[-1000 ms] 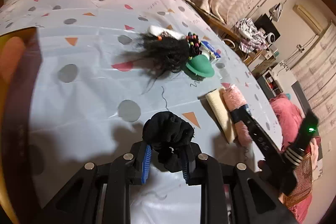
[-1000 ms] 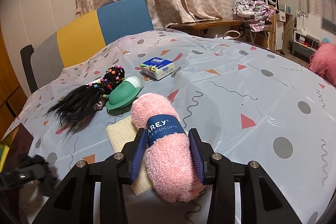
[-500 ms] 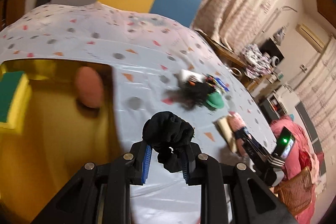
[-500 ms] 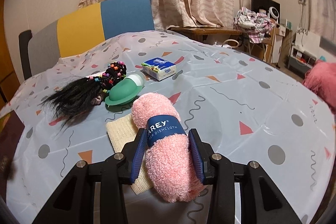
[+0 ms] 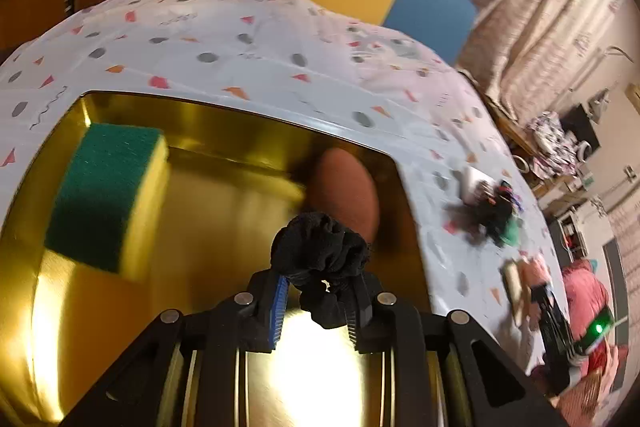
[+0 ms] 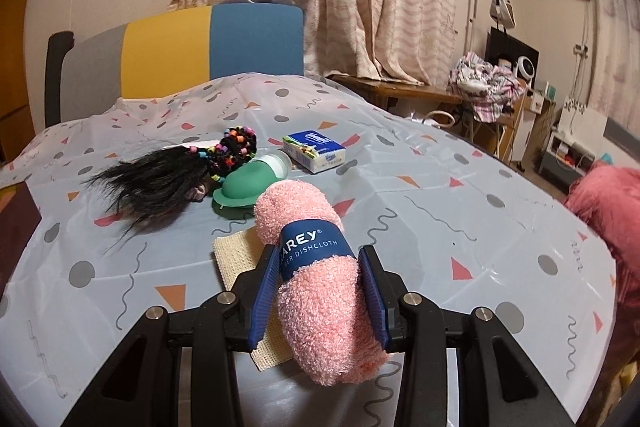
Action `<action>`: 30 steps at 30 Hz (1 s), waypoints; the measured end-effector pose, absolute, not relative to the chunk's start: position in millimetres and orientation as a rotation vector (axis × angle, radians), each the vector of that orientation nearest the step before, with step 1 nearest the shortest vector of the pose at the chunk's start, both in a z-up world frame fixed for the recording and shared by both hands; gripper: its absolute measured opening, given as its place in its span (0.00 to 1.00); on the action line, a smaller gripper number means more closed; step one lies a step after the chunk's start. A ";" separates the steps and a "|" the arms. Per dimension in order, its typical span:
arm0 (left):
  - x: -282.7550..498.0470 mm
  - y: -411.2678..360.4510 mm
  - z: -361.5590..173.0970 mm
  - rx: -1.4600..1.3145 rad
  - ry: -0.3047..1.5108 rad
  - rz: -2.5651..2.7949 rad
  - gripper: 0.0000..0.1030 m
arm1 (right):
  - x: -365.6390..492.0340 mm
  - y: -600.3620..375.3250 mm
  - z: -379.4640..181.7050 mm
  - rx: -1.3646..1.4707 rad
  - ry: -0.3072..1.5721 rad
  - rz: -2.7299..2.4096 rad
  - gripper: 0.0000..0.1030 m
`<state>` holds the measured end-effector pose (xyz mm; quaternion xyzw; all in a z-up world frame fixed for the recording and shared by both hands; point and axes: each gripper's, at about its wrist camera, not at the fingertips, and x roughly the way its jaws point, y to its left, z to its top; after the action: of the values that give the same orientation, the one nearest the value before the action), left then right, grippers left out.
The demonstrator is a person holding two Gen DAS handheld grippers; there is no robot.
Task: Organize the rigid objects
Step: 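Carry the black scrunchie into the gold tray and open the left tool, then lower the pink towel into the gold tray and open the right tool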
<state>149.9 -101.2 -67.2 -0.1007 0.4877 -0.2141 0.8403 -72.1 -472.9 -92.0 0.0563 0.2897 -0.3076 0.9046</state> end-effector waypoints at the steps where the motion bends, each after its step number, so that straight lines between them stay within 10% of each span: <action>1: 154.1 -98.9 -69.2 -0.213 1.038 -0.442 0.22 | -71.3 -471.9 -92.0 0.110 0.600 -0.633 0.40; 6: 183.9 -87.4 -78.9 -0.203 1.081 -0.385 0.33 | -65.2 -467.7 -94.1 0.080 0.624 -0.623 0.40; 11: 188.6 -75.4 -71.6 -0.200 1.050 -0.323 0.76 | -65.1 -468.6 -95.2 0.084 0.630 -0.626 0.40; 30: 75.5 -46.1 -47.8 -0.262 0.908 -0.478 0.76 | -64.0 -458.8 -69.9 0.134 0.618 -0.555 0.40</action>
<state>75.5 -46.1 -47.8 -0.1251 0.4333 -0.2281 0.8629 -64.0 -458.8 -69.9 0.0652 0.2998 -0.2693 0.9129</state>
